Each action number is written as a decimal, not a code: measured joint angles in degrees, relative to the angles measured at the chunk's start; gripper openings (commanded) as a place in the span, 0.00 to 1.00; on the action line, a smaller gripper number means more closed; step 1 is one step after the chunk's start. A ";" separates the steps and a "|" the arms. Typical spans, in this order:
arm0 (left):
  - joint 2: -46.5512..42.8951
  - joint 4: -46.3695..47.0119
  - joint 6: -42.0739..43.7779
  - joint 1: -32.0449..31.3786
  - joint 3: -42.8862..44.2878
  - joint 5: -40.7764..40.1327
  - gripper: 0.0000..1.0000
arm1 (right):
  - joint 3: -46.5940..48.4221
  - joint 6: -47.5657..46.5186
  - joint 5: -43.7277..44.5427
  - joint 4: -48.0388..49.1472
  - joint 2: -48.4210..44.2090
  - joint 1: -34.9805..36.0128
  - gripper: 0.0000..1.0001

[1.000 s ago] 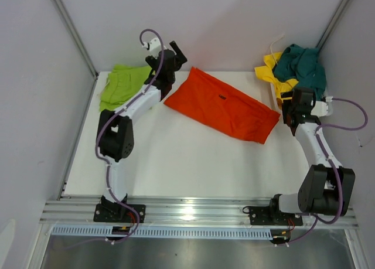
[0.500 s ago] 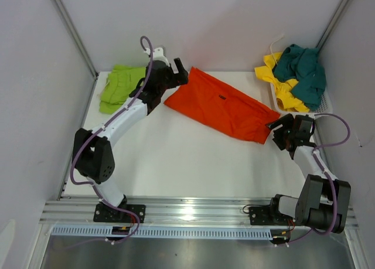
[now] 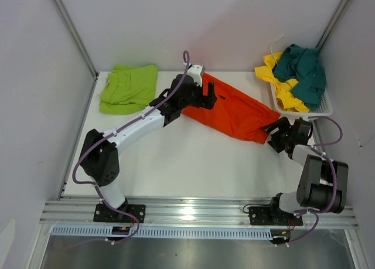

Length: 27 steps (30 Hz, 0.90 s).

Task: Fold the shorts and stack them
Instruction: Fold the shorts

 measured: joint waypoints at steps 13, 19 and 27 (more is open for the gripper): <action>0.52 -1.66 2.43 0.57 0.00 -0.44 0.99 | 0.04 2.27 -9.99 21.14 14.84 -2.69 0.85; 0.55 -1.92 2.99 0.96 0.00 -1.29 0.99 | 0.07 4.81 -11.76 28.09 19.15 -2.69 0.54; 0.55 -1.95 3.13 3.63 -0.74 0.00 0.99 | 0.46 2.82 -10.91 21.90 18.45 -2.36 0.00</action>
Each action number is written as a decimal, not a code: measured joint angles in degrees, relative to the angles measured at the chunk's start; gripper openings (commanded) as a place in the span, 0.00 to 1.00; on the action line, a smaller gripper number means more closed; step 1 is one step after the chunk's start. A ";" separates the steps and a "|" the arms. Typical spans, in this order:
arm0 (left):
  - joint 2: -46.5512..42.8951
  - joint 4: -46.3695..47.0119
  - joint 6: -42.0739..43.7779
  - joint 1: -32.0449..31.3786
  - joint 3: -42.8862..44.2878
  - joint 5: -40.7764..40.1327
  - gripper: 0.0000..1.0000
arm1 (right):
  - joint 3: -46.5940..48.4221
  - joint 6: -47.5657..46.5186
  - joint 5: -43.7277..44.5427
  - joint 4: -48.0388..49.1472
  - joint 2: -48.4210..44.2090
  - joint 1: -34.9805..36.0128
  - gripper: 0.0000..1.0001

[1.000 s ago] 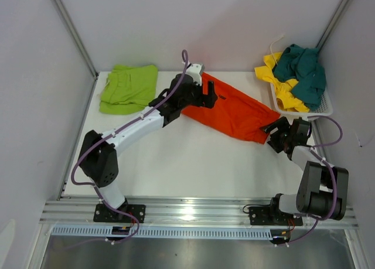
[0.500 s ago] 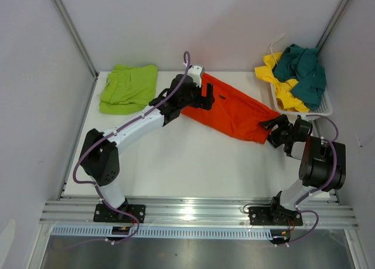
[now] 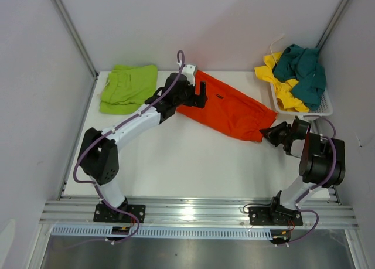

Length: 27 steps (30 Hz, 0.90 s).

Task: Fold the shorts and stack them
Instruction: Fold the shorts

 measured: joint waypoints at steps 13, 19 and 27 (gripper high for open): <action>-0.76 -0.04 0.02 2.58 -3.89 0.15 0.99 | 1.36 -16.96 8.57 -39.08 -26.49 4.42 0.00; -2.75 0.02 -0.02 2.67 -6.91 0.15 0.99 | 3.69 -19.43 13.18 -53.22 -33.59 7.30 0.00; -5.73 4.57 -5.88 1.64 -15.74 -0.09 0.99 | 12.68 -20.52 19.23 -63.73 -36.85 14.23 0.00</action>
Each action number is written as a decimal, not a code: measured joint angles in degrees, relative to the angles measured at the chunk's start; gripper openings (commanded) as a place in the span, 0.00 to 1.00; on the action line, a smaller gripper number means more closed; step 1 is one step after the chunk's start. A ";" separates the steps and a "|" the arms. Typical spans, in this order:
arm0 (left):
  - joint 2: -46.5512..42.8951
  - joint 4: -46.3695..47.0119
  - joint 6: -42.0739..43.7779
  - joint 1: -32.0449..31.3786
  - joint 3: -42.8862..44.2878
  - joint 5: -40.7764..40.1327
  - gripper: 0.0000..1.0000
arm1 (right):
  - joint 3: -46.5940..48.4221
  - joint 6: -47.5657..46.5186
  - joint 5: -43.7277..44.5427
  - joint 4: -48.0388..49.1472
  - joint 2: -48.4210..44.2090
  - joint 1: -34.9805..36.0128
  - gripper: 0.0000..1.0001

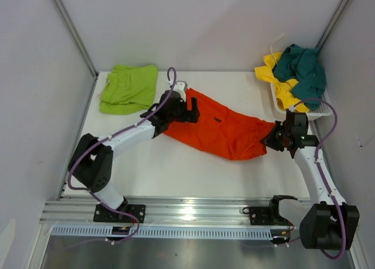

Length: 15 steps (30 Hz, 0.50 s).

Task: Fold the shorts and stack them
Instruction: Fold the shorts

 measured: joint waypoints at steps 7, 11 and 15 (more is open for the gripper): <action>-1.77 3.93 -6.84 -7.69 -8.57 -5.07 0.99 | 6.73 -4.35 3.34 -4.33 2.19 0.52 0.00; -0.92 4.07 -6.43 -12.44 -7.34 -9.42 0.99 | 8.17 -6.69 3.96 -5.03 4.83 0.52 0.00; 1.53 4.85 -5.40 -15.19 -6.03 -11.85 0.98 | 8.17 -7.69 3.91 -5.29 5.66 0.52 0.00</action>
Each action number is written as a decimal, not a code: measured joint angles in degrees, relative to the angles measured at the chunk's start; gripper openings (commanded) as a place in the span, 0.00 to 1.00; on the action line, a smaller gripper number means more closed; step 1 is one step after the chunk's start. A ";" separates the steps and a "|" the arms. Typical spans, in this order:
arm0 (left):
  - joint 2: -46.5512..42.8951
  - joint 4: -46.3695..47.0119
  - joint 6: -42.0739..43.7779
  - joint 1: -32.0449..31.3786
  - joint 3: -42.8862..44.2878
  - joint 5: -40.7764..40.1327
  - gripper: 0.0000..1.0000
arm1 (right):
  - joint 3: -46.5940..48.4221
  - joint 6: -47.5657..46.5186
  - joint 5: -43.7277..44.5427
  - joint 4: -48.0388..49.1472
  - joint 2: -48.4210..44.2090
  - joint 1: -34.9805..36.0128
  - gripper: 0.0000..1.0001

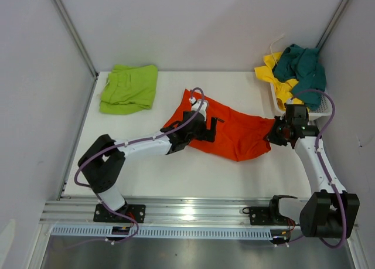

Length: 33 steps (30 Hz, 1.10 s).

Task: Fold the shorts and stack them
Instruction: Fold the shorts

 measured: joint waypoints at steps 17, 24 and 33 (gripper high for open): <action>10.93 -2.32 5.09 -2.43 7.21 1.75 0.85 | 0.48 -1.44 -0.37 0.17 2.32 0.00 0.00; 12.20 -3.21 5.40 -4.76 5.86 1.36 0.84 | 3.21 -2.03 -0.70 -0.22 3.41 0.00 0.00; 19.37 -9.94 3.61 -6.21 11.52 -3.15 0.80 | 7.58 -2.51 -3.04 -2.05 3.91 1.40 0.00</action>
